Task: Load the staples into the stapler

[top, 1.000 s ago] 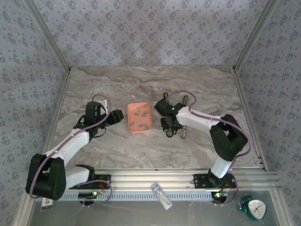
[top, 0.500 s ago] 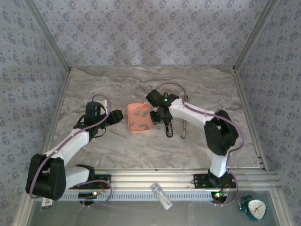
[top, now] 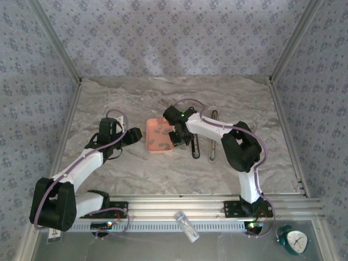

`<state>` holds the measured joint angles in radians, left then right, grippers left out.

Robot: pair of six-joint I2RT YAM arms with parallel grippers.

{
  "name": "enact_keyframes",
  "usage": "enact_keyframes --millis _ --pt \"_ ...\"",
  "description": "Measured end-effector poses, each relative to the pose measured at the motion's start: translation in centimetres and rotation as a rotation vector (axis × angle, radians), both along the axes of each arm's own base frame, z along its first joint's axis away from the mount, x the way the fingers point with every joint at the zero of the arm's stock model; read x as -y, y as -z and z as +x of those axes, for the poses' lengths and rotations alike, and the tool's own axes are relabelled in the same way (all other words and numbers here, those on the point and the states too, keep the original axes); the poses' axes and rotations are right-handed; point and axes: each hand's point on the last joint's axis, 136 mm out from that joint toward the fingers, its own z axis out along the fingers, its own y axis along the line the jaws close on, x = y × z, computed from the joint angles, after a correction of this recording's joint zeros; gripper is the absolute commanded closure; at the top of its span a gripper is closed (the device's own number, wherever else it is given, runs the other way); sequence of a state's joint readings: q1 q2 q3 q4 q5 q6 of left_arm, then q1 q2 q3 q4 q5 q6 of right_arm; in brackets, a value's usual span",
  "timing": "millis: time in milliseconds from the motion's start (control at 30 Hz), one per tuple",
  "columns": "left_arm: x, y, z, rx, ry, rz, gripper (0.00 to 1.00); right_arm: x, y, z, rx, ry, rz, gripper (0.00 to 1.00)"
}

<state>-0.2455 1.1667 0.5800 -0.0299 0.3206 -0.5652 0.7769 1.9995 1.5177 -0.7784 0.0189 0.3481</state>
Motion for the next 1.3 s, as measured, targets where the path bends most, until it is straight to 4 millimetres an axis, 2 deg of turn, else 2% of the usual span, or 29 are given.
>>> enact_keyframes --millis 133,233,333,633,1033,1300 --pt "0.0 0.0 0.0 0.0 0.0 0.0 0.43 -1.9 -0.5 -0.3 0.006 -0.078 0.034 0.63" --pt "0.0 0.0 0.0 0.0 0.0 0.0 0.43 -2.3 -0.6 -0.7 0.003 -0.142 0.036 0.59" --pt "0.0 0.0 0.0 0.0 0.0 0.0 0.42 -1.5 -0.5 -0.7 -0.004 -0.206 0.012 0.56" --pt "0.0 0.0 0.0 0.003 0.004 0.005 0.42 2.3 0.1 -0.6 -0.061 -0.37 -0.084 0.51" --pt "0.0 0.0 0.0 0.003 0.005 0.005 0.42 2.8 2.8 -1.4 -0.137 -0.49 -0.146 0.52" --pt "0.1 -0.5 0.3 0.013 0.005 0.002 0.42 2.6 3.4 -1.1 -0.138 -0.504 -0.153 0.6"
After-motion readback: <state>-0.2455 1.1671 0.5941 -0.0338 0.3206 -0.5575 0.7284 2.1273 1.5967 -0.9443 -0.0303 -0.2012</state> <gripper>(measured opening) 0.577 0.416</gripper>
